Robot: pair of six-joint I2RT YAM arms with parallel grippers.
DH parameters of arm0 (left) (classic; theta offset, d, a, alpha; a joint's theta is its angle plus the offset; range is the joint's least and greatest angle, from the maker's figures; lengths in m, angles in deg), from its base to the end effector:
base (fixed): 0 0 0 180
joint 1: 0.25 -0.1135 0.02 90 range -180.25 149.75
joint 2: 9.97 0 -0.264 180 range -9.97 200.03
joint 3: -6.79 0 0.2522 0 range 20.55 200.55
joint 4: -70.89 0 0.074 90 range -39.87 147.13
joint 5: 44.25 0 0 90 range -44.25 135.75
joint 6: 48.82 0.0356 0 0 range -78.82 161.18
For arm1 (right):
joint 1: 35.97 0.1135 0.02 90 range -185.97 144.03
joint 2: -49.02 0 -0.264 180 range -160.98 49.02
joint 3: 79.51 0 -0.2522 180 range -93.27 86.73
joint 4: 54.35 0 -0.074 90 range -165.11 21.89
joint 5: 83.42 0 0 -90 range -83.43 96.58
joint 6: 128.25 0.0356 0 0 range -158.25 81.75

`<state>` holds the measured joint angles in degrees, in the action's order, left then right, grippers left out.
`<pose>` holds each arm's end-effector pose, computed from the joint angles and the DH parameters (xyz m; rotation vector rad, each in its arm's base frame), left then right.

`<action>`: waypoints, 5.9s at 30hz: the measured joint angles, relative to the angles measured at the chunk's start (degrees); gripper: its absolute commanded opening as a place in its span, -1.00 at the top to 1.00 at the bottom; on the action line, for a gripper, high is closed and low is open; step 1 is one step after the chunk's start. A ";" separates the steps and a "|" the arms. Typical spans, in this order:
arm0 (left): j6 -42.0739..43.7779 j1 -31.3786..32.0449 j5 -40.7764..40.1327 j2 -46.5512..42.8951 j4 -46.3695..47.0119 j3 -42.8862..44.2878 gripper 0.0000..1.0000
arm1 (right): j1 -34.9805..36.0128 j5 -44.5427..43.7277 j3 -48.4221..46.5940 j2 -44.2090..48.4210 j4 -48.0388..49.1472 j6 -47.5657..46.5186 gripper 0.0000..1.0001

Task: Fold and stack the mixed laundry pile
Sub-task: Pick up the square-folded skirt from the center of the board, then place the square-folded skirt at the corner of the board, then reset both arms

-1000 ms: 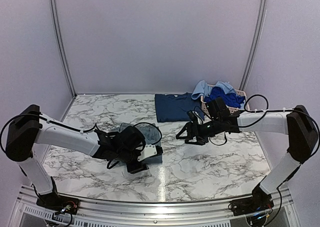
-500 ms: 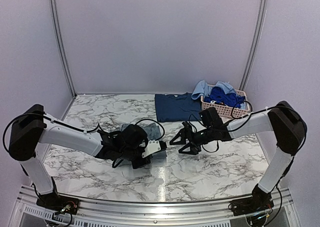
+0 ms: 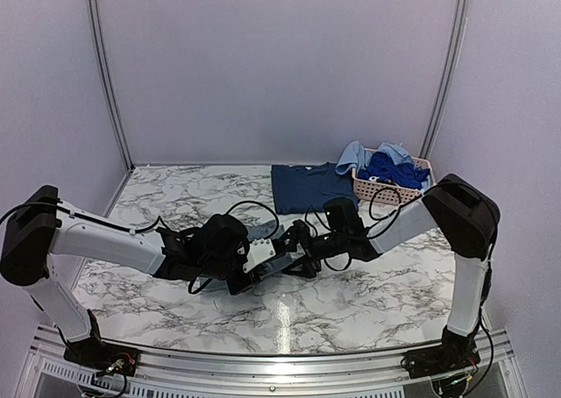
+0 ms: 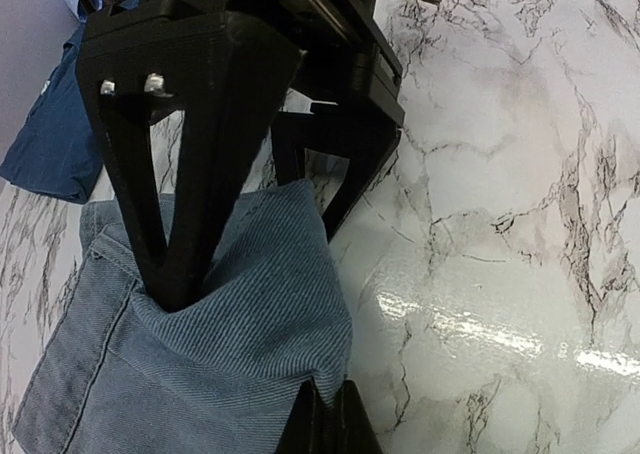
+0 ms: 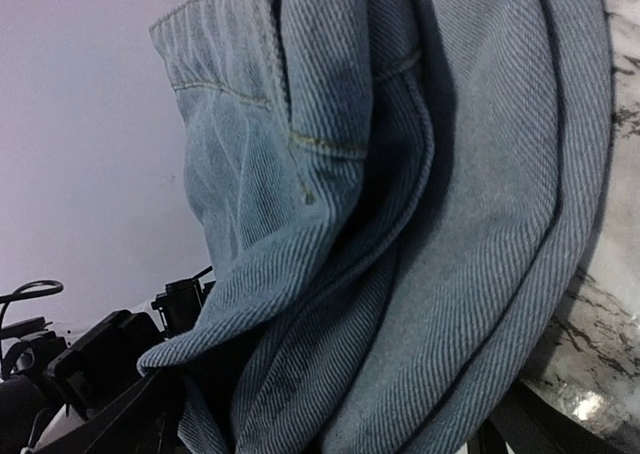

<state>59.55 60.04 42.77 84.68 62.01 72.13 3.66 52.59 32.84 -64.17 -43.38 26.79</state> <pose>0.1738 -0.3008 0.1854 1.4089 1.7645 -0.3374 0.2778 0.2633 0.1201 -0.0060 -2.6026 -1.7153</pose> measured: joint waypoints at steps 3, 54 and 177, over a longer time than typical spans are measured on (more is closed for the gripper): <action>0.00 0.00 0.13 -0.22 0.02 -0.28 1.00 | 0.04 0.00 0.13 -1.07 3.39 3.32 -0.85; -61.48 -18.43 -4.22 -30.91 -5.27 -19.28 -0.98 | 1.68 -10.86 -22.47 -8.22 -34.07 -20.28 1.00; -46.53 -35.01 2.49 -30.42 -32.15 1.81 -0.98 | -18.71 -37.27 1.22 48.81 -57.61 -45.62 -0.97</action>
<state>13.01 25.03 45.26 54.26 29.86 73.94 -15.04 15.33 34.07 -15.36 -100.99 -18.83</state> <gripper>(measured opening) 0.989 0.985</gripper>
